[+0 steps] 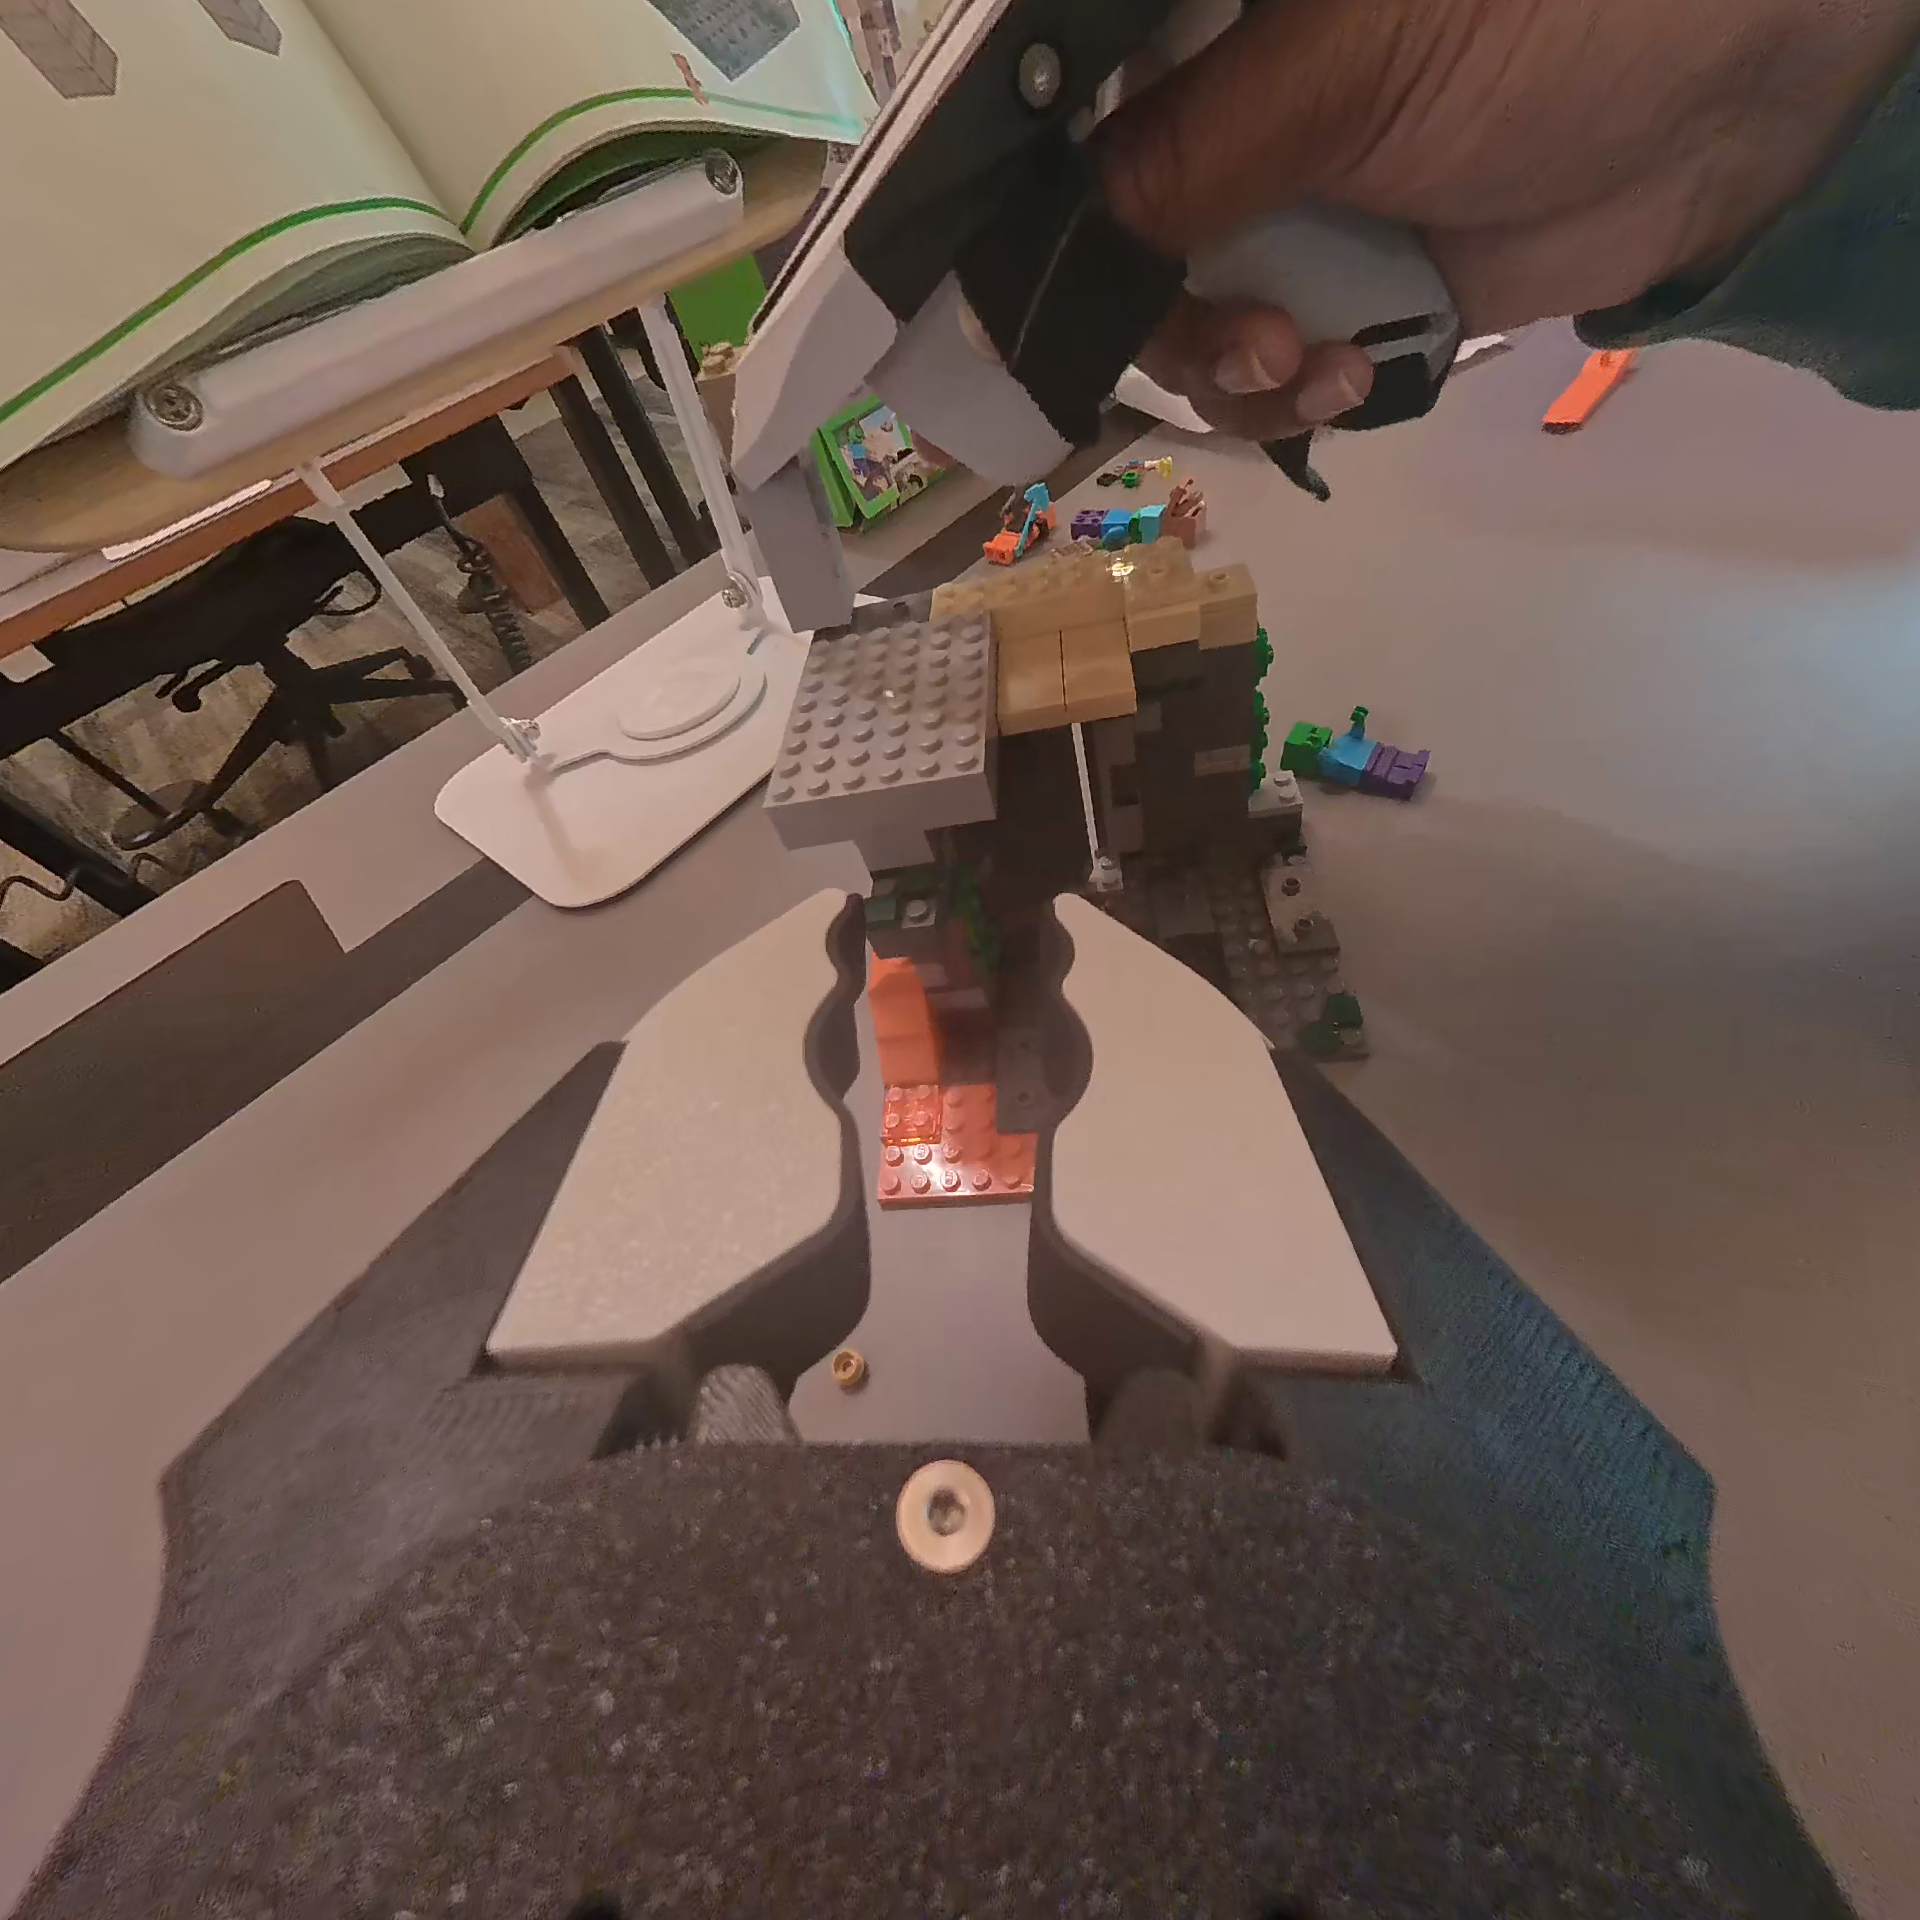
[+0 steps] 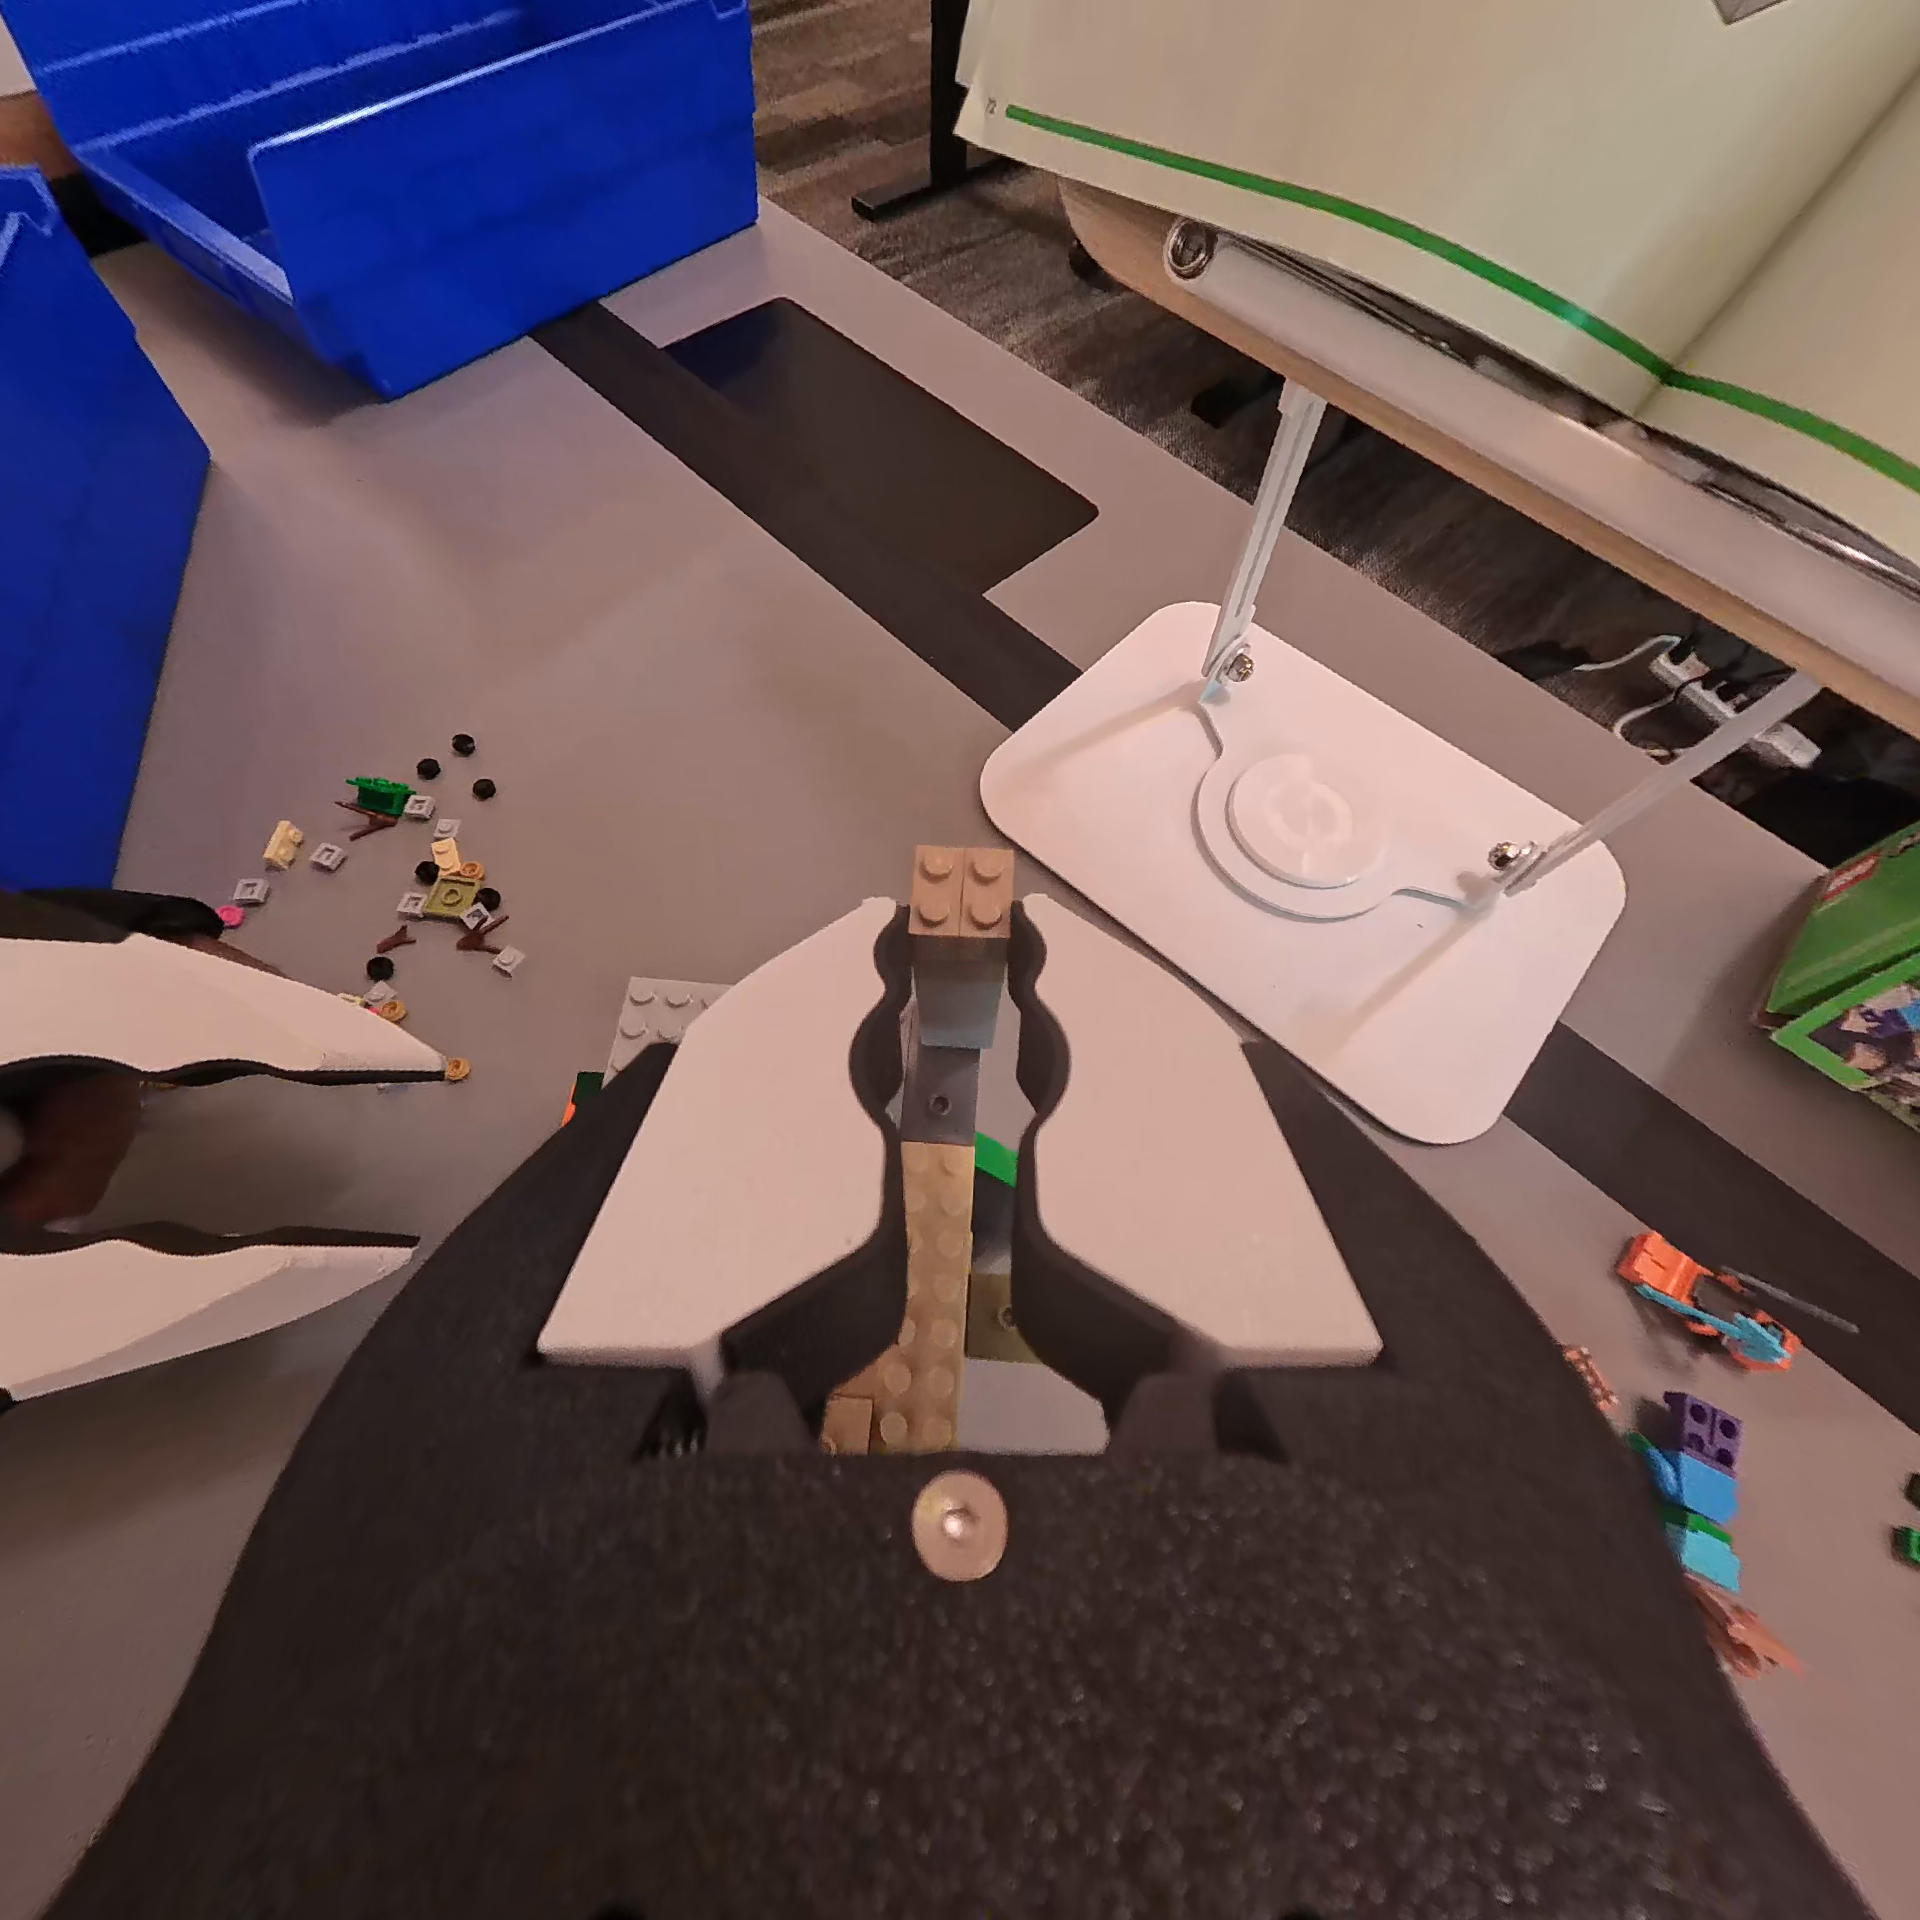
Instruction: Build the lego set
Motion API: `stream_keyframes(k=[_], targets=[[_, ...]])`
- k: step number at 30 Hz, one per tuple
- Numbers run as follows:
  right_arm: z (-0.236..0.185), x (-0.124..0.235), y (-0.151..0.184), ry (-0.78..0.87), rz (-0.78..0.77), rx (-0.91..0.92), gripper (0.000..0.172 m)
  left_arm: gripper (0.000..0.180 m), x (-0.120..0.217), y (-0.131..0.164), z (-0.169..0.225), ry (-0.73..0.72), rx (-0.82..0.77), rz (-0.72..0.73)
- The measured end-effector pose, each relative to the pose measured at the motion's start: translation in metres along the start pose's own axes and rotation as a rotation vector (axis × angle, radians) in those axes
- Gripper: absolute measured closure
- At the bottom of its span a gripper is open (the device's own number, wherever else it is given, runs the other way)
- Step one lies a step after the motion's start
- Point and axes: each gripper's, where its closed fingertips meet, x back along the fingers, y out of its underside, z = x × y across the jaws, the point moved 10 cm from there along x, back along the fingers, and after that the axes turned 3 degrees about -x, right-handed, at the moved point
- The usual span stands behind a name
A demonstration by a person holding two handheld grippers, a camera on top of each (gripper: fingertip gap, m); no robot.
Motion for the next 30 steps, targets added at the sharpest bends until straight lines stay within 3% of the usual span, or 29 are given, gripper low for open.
stream_keyframes(k=[7,13,15,19,22,26,30], targets=[[0.004,0.003,-0.003,-0.074,-0.016,0.078,0.155,0.148,0.002,-0.001,-0.001,0.001,0.013,0.017],[0.001,0.033,-0.002,-0.578,0.065,0.464,0.155,0.146,0.004,-0.019,-0.007,0.106,0.105,0.135],[-0.003,0.047,-0.004,-0.753,0.111,0.491,0.155,0.143,0.001,-0.031,-0.009,0.186,0.119,0.165],[-0.007,0.066,-0.011,-0.947,0.178,0.499,0.155,0.138,-0.006,-0.049,-0.001,0.336,0.122,0.242],[-0.01,0.074,-0.012,-1.023,0.216,0.502,0.155,0.141,-0.01,-0.058,0.008,0.366,0.068,0.26],[-0.013,0.077,-0.01,-1.051,0.212,0.523,0.155,0.162,-0.009,-0.063,0.016,0.351,0.015,0.277],[-0.013,0.079,-0.007,-1.048,0.219,0.527,0.155,0.162,-0.007,-0.064,0.02,0.281,-0.027,0.256]])
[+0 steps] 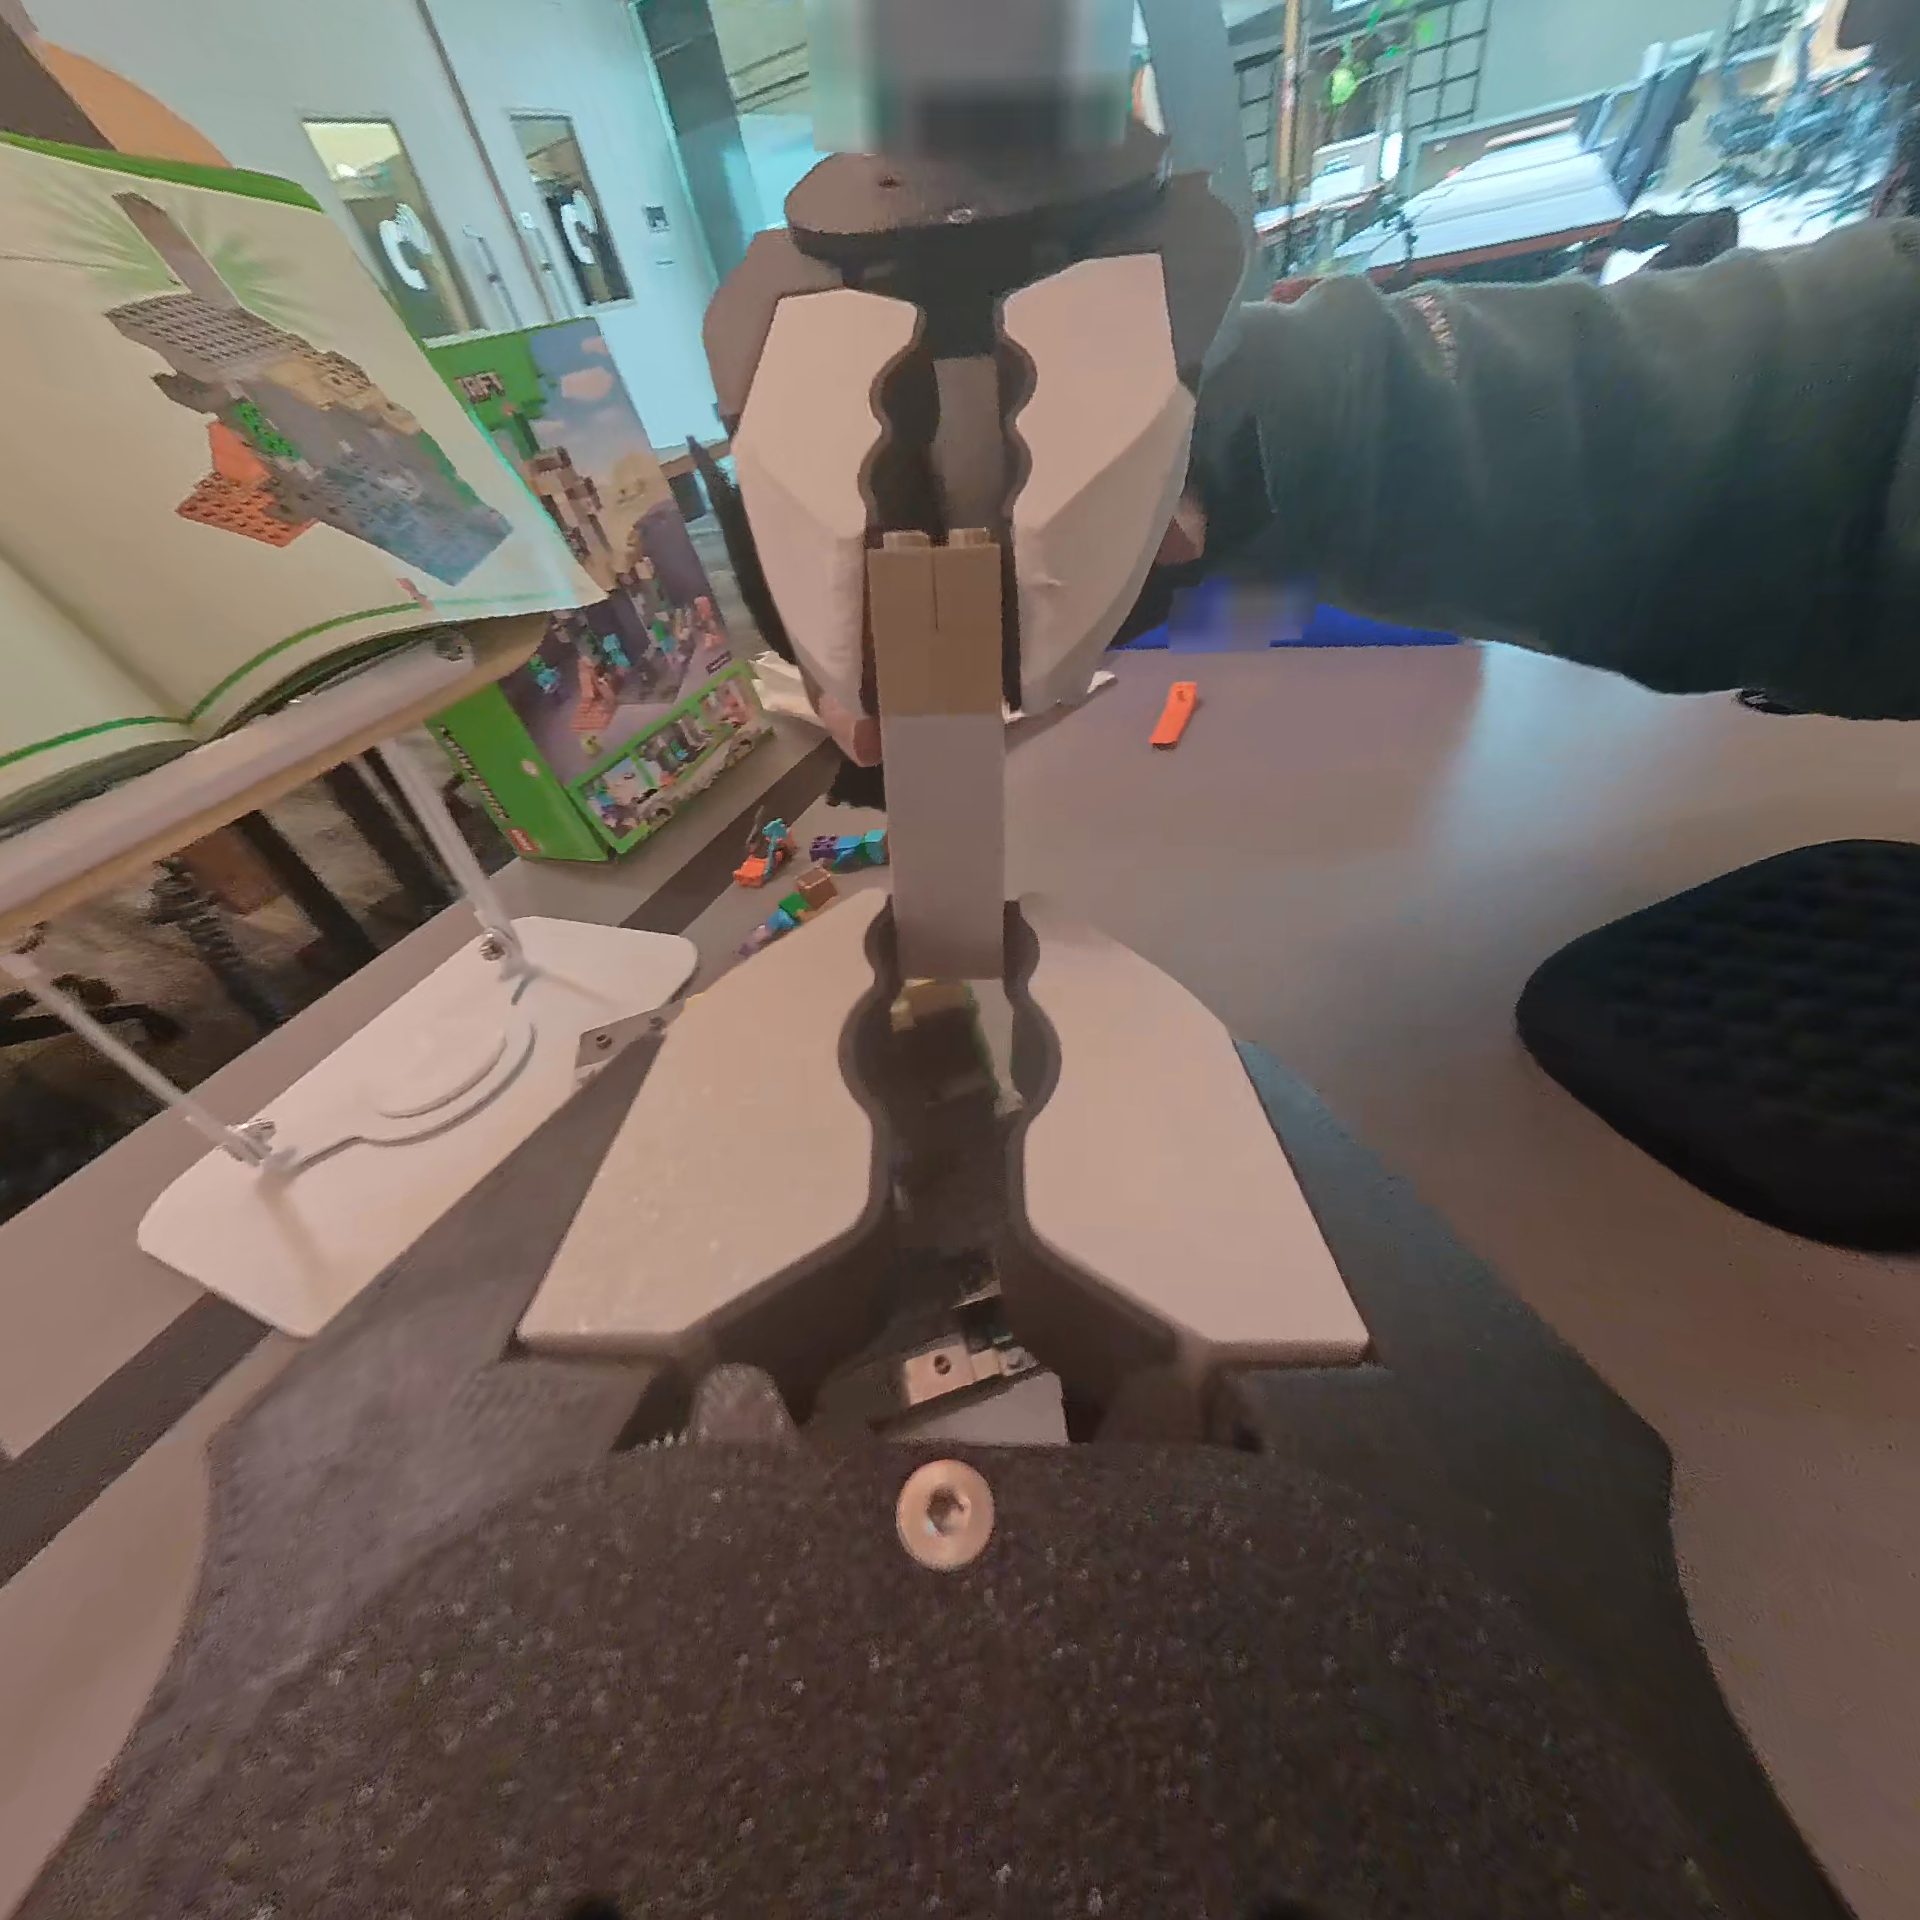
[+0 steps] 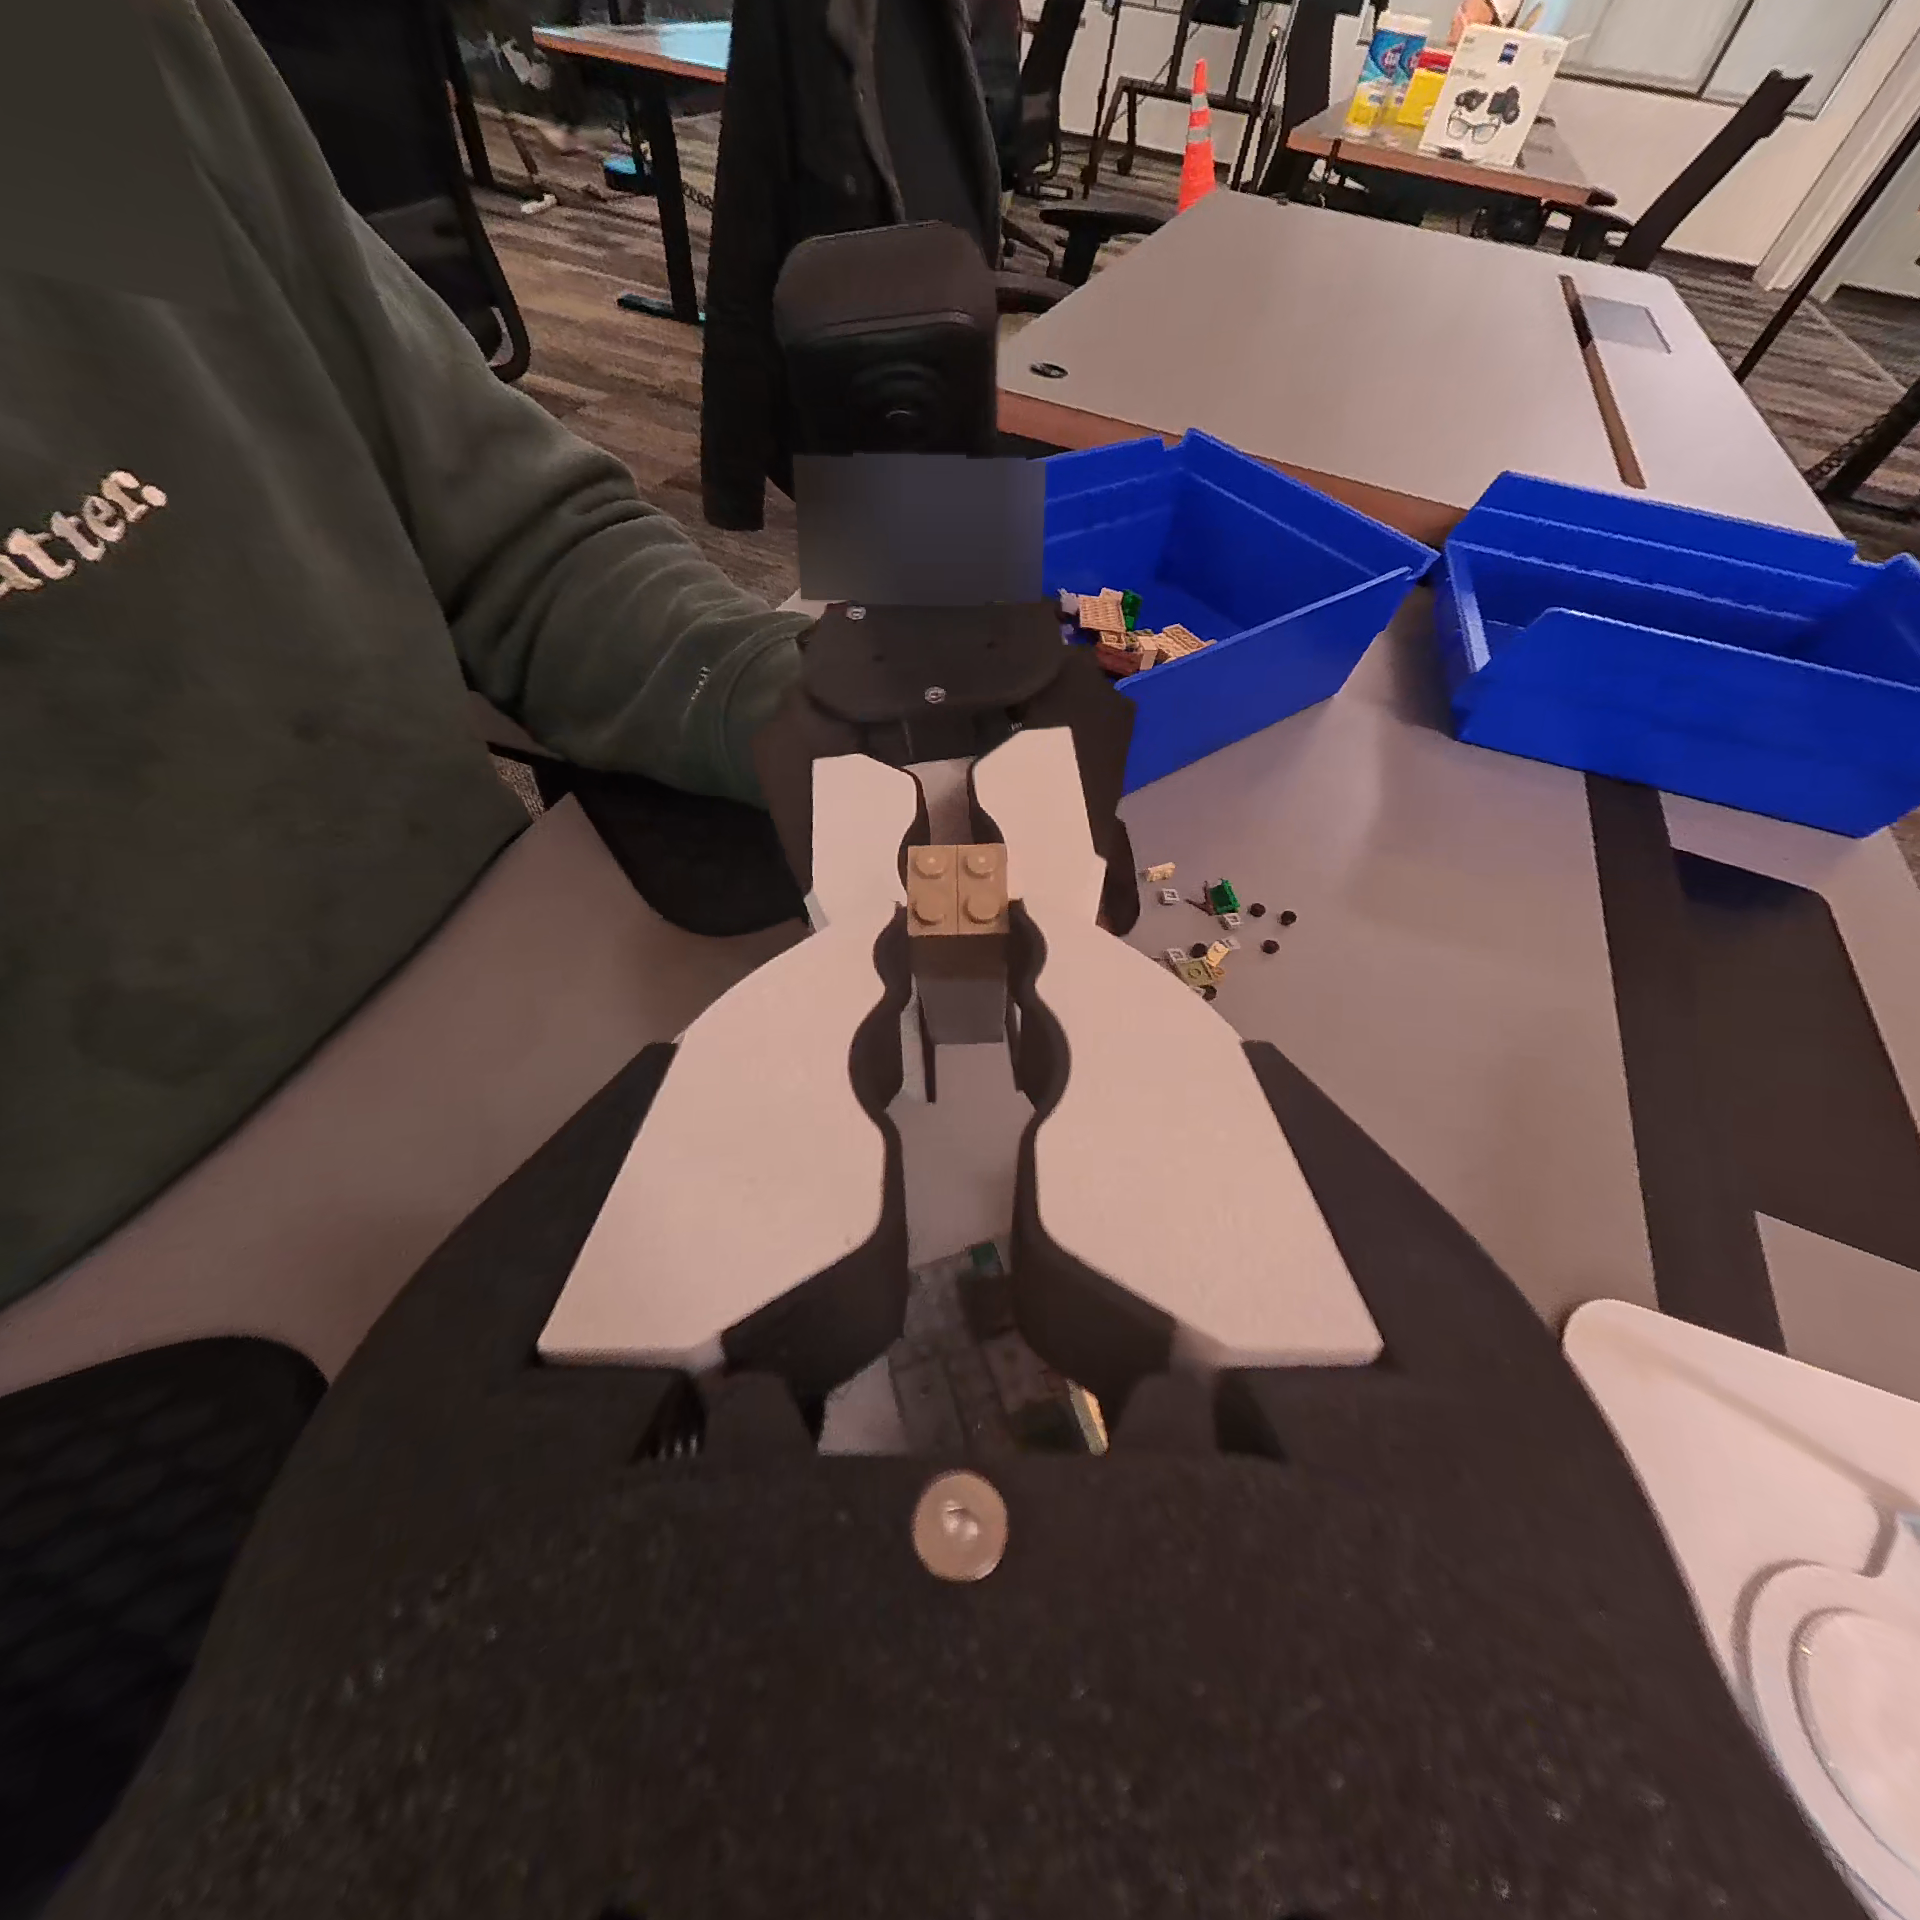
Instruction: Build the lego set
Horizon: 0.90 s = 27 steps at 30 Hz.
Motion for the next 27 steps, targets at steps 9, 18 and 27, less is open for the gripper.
stream_keyframes(k=[9,18,27], targets=[[0.0,0.001,-0.005,0.216,-0.089,-0.1,0.133,0.163,0.003,0.007,-0.004,-0.213,-0.055,-0.069],[-0.013,-0.024,0.008,0.528,-0.037,-0.331,0.135,0.163,0.003,0.013,-0.008,-0.279,-0.014,-0.062],[-0.02,-0.039,0.01,0.635,-0.03,-0.319,0.148,0.163,0.003,0.016,-0.007,-0.245,0.016,-0.049]])
